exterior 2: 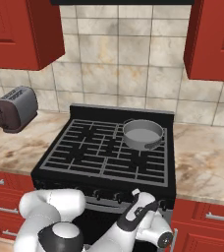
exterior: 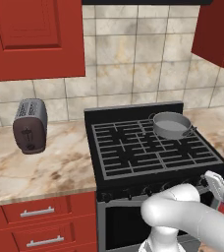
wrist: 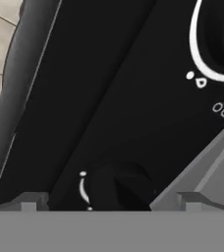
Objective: Turn off the rear right burner of the stove.
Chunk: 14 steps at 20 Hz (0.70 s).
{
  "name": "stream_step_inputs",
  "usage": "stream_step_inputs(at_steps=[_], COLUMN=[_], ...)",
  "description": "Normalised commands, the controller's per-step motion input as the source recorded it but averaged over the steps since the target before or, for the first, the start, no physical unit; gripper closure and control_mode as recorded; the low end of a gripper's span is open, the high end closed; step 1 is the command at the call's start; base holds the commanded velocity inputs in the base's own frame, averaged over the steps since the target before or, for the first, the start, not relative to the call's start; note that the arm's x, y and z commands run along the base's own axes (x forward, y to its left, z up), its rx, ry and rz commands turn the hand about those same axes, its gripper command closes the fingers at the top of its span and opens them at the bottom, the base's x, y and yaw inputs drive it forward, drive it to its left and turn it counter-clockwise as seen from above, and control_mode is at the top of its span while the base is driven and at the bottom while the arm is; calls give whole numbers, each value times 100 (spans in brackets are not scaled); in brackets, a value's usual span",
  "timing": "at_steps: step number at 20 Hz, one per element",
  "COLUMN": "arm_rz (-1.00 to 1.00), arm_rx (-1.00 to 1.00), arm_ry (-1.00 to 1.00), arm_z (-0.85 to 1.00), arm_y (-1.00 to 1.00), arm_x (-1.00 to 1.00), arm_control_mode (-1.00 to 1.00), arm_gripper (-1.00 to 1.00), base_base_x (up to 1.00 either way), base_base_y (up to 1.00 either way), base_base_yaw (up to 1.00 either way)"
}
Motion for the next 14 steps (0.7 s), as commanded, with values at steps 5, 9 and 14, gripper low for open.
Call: stream_step_inputs(at_steps=[5,9,14], arm_rz=[0,0,-1], arm_rx=[4,0,0], arm_ry=[-5,-4,-2], arm_z=[-4,0,0], arm_y=[1,0,1], arm_x=[28,26,27], arm_control_mode=[-100,-100,-100], arm_gripper=[-100,-100,100], base_base_x=[0,0,0], base_base_y=[0,0,0], base_base_yaw=[0,0,0])
